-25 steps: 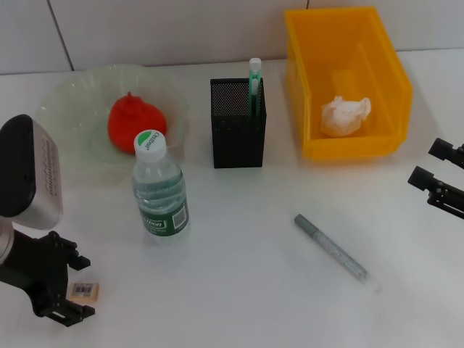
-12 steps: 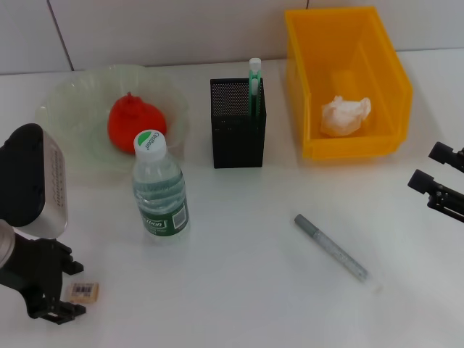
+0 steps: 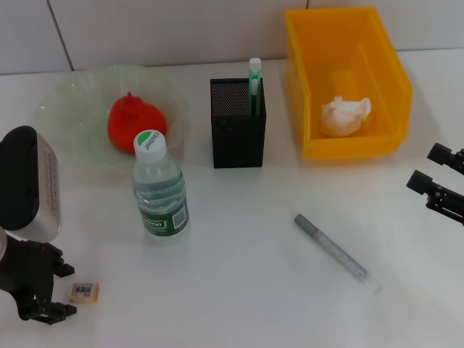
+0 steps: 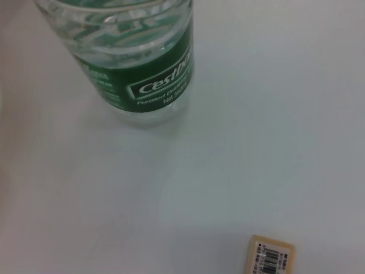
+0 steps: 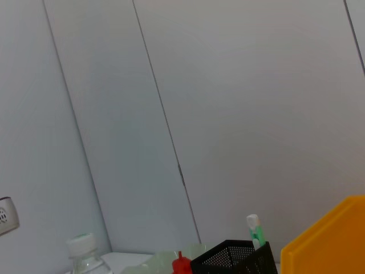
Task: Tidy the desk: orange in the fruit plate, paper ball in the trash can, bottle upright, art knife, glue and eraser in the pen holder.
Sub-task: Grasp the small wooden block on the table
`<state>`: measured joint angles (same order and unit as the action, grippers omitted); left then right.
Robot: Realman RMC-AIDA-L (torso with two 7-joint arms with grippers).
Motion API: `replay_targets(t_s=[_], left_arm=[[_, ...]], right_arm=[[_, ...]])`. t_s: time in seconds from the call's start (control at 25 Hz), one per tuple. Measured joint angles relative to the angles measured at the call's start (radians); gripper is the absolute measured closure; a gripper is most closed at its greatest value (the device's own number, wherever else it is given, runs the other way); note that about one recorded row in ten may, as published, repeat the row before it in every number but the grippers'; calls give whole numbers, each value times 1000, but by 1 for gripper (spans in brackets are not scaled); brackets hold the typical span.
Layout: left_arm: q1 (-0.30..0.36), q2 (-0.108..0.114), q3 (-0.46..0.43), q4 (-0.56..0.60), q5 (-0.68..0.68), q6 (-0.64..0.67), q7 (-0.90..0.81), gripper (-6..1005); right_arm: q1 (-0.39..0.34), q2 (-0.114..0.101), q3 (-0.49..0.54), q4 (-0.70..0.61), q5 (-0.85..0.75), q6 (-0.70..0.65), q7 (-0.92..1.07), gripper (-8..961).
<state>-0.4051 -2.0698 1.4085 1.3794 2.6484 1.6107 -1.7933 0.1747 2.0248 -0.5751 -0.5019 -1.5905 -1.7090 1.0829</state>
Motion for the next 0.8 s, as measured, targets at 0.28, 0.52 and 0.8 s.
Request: replay_targets(t_s=[0.28,0.52,0.8], left_arm=[[-4,-1,19,5,-3,-1,0,424],[-14,-1,27,-1,0,-9,4,447],[-15,0,45,1,1,-7,-1,473]], right_arm=[[-1,1,0,0,1,0,0,180],[-1,3,1,4,1,1,0,180],[-3,3,4,8,1,3,0,180]])
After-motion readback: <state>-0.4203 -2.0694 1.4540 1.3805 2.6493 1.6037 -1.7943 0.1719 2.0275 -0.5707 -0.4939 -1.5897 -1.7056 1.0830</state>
